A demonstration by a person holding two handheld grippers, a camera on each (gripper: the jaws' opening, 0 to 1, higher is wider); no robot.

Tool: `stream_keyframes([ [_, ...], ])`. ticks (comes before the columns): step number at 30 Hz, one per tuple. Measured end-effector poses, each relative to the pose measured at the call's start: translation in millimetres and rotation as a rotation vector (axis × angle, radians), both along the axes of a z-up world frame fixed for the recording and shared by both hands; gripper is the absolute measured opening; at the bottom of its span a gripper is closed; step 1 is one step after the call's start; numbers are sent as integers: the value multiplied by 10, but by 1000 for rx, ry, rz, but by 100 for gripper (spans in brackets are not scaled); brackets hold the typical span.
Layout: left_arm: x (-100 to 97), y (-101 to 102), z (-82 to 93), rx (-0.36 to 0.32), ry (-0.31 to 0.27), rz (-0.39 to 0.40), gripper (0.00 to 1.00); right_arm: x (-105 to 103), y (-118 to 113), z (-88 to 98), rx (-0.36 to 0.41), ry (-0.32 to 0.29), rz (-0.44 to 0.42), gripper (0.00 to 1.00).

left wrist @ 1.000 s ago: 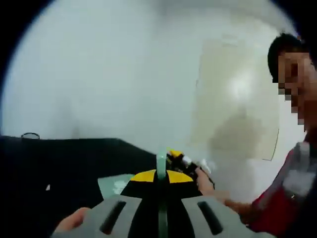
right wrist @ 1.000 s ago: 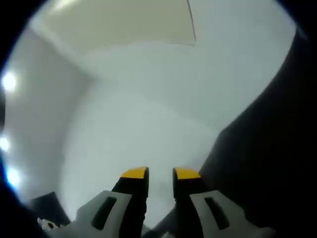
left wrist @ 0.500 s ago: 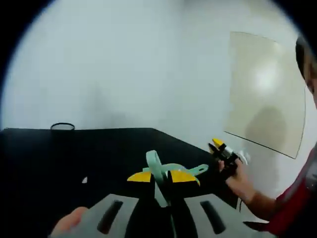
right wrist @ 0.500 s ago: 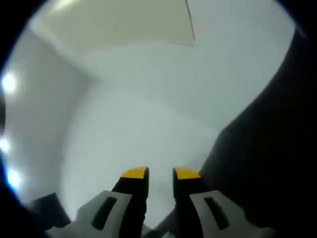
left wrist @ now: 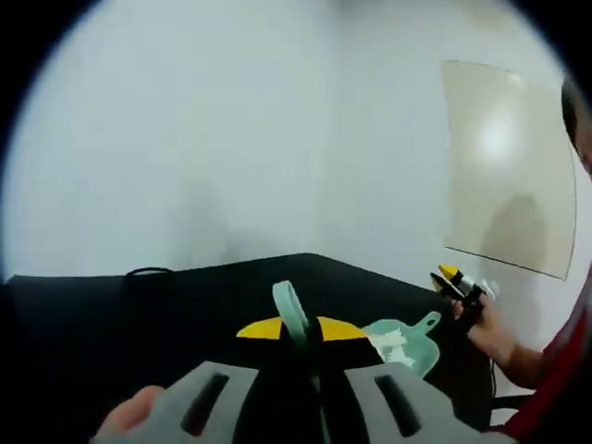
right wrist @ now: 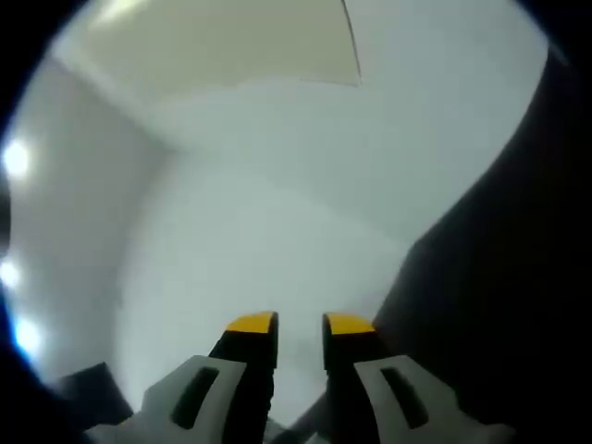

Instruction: Pick up the broom and sweep the trash on the tabletop into the dustpan.

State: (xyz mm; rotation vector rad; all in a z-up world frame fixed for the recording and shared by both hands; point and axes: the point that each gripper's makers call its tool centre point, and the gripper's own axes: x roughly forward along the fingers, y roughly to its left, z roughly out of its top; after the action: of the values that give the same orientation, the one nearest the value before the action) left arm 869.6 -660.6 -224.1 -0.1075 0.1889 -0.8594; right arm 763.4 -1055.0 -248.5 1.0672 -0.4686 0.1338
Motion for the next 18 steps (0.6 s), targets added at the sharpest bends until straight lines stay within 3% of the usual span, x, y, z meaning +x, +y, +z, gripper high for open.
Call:
stream_keyframes([
  [3, 55, -71, 67, -13, -17, 2, 7, 9, -4, -4, -1, 3, -1, 21],
  [5, 33, -129, 227, -77, -50, -1, 5, 12, -6, -5, -1, 3, -1, 21],
  [8, -21, -83, 481, -76, -181, 36, 4, 19, -18, -9, -1, 3, 1, 21],
  [12, -265, 32, 845, -200, -230, 43, 4, 22, -20, -9, 0, 2, 4, 21],
  [17, -616, 115, 941, -214, -257, 73, 4, 19, -32, -12, 3, -1, 4, 21],
  [18, -714, 59, 937, -225, -250, 33, 4, 17, -31, -11, 3, -2, 4, 21],
])
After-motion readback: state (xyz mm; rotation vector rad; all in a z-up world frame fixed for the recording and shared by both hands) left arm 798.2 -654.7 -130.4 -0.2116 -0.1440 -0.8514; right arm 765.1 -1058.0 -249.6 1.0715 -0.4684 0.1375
